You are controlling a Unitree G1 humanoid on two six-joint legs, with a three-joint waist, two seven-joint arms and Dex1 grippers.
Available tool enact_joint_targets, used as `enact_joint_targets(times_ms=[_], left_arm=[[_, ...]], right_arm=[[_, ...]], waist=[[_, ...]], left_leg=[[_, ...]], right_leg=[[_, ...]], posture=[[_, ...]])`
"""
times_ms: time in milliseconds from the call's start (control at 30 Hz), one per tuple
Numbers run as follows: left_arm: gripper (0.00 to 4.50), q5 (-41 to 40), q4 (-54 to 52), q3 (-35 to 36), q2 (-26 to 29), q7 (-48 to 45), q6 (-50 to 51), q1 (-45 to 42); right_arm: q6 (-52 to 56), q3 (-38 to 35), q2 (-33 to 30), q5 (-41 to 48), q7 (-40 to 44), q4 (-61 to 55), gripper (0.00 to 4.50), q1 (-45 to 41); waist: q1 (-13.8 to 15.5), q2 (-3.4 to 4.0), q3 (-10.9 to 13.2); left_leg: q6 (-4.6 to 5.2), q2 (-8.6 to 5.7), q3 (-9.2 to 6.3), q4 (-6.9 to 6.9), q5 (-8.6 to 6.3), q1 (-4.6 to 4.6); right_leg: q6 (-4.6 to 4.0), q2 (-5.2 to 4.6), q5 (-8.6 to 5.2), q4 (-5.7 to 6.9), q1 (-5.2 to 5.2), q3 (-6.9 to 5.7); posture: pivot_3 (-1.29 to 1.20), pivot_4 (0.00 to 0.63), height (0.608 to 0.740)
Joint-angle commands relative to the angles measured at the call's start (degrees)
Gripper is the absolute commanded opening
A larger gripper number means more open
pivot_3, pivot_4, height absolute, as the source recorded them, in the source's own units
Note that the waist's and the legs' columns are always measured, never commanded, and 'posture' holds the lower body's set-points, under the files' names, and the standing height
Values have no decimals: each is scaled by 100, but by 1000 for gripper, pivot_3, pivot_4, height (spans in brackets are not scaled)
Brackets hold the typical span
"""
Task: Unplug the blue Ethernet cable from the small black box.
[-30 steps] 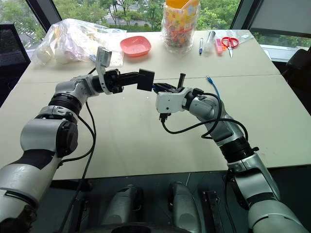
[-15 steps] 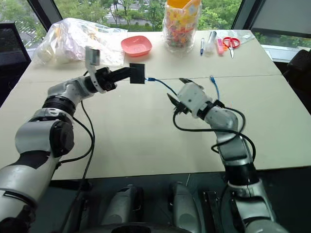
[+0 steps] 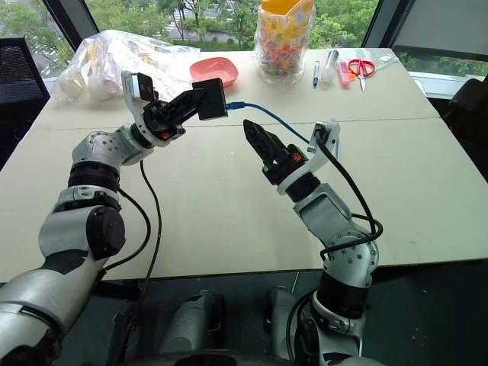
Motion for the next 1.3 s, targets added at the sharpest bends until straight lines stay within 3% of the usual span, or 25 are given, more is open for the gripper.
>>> enact_joint_targets(times_ms=[33,767,867,1300], left_arm=[[470,-448,-829,71,-93,265,374,179],[470,-950,-1520,-180,-397,747,581,569],[470,-963,-1477,-192,-405,778,545,558],[470,-1001,-1020,-41,-264,878,193,346]], right_arm=[[-268,205,-54,12,19,-21,3285,-148],[-688,563,-453,119,179,295,3285,-320],[-731,581,-452,137,197,316,2425,-324],[-1039,526,-496,290,304,135,2425,51]], waist=[[-2,0,0],[5,0,0],[4,0,0],[7,0,0]], left_leg=[[0,-2,0,0,0,1],[0,-6,-4,0,0,2],[0,-6,-4,0,0,2],[0,-6,-4,0,0,0]], right_leg=[[0,0,0,1,1,1],[12,1,-8,0,2,0],[12,1,-8,0,2,0],[12,0,-8,-5,1,-1]], posture=[[0,150,740],[0,150,740],[0,150,740],[0,150,740]])
